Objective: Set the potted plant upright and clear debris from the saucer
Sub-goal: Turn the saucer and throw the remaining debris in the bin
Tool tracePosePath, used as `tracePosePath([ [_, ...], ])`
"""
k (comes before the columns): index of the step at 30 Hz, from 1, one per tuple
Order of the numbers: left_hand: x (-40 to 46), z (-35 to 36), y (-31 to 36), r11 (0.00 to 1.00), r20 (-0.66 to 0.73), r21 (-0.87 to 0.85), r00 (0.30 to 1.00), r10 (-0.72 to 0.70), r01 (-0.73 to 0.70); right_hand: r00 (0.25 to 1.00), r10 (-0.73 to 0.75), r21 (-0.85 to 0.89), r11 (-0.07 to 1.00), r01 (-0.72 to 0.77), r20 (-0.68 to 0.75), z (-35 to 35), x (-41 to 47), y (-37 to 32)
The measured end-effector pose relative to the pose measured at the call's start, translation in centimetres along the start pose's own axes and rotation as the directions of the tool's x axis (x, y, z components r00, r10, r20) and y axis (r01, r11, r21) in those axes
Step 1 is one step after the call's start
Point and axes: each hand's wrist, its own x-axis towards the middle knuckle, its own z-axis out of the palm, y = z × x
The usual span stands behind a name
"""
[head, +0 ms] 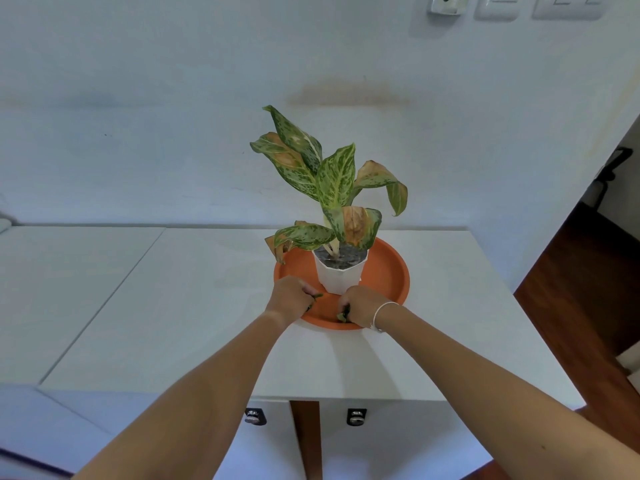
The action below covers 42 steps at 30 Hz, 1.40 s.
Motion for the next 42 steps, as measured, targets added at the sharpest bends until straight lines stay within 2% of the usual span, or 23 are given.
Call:
tracePosePath([
  [4,-0.2,0.0,0.0,0.998,0.002,-0.054,1.0,-0.023,0.023,0.996,0.077,0.09,0.993,-0.072,-0.053,0.6,0.1,0.3],
  [6,-0.3,0.0,0.0,0.997,0.004,-0.077,1.0,-0.031,0.032,0.984,0.161,0.23,0.963,-0.14,-0.076,0.6,0.1,0.4],
  [8,-0.3,0.0,0.0,0.993,0.005,-0.109,0.999,-0.044,0.045,0.966,0.25,0.44,0.876,-0.196,-0.068,0.3,0.1,0.9],
  [10,-0.3,0.0,0.1,0.981,0.005,-0.179,0.997,-0.07,0.07,0.952,0.307,0.688,0.695,-0.207,-0.024,-0.3,-0.2,1.3],
  [11,-0.3,0.0,0.1,0.97,0.007,-0.228,0.996,-0.09,0.089,0.948,0.318,0.823,0.534,-0.195,0.018,-0.5,-0.5,1.3],
  [12,-0.4,0.0,0.1,0.954,0.012,-0.279,0.994,-0.109,0.108,0.946,0.314,0.93,0.321,-0.179,0.073,-0.7,-0.8,1.1],
  [13,-0.4,0.0,0.1,0.935,0.025,-0.332,0.992,-0.126,0.127,0.946,0.302,0.98,0.114,-0.162,0.121,-0.9,-0.9,1.0],
  [14,-0.4,0.1,0.1,0.912,0.043,-0.384,0.989,-0.141,0.146,0.943,0.293,0.988,-0.034,-0.152,0.155,-0.9,-1.1,1.1],
  [17,-0.4,0.3,0.0,0.81,0.111,-0.546,0.977,-0.183,0.213,0.942,0.275,0.961,-0.246,-0.123,0.191,-0.9,-1.6,1.2],
  [20,-0.7,0.5,0.5,0.655,0.184,-0.705,0.961,-0.204,0.274,0.934,0.282,0.913,-0.396,-0.095,0.22,-1.0,-2.4,1.3],
  [24,-1.2,0.5,1.5,0.484,0.244,-0.809,0.94,-0.238,0.332,0.915,0.278,0.818,-0.568,-0.088,0.291,-0.9,-2.5,1.6],
  [28,-1.5,0.6,1.9,0.341,0.279,-0.86,0.91,-0.307,0.379,0.899,0.303,0.77,-0.636,-0.056,0.315,-0.9,-2.7,1.5],
  [31,-1.8,0.6,2.3,0.317,0.275,-0.864,0.895,-0.35,0.39,0.887,0.321,0.739,-0.673,-0.032,0.331,-1.0,-2.9,1.4],
  [34,-2.0,0.7,2.4,0.315,0.287,-0.857,0.885,-0.366,0.408,0.871,0.354,0.759,-0.65,-0.034,0.342,-1.0,-2.8,1.7],
  [36,-2.0,0.7,2.3,0.29,0.303,-0.86,0.878,-0.371,0.419,0.854,0.394,0.811,-0.582,-0.053,0.339,-1.1,-2.6,1.8],
  [38,-1.9,0.7,2.2,0.252,0.316,-0.867,0.865,-0.389,0.43,0.842,0.442,0.881,-0.467,-0.079,0.31,-1.2,-2.5,1.8],
  [40,-2.0,0.6,2.2,0.236,0.315,-0.871,0.859,-0.404,0.43,0.836,0.485,0.949,-0.291,-0.12,0.255,-1.2,-2.5,1.8],
  [42,-2.2,0.6,2.2,0.241,0.314,-0.869,0.858,-0.406,0.433,0.842,0.51,0.983,-0.067,-0.168,0.179,-1.3,-2.5,1.7],
])
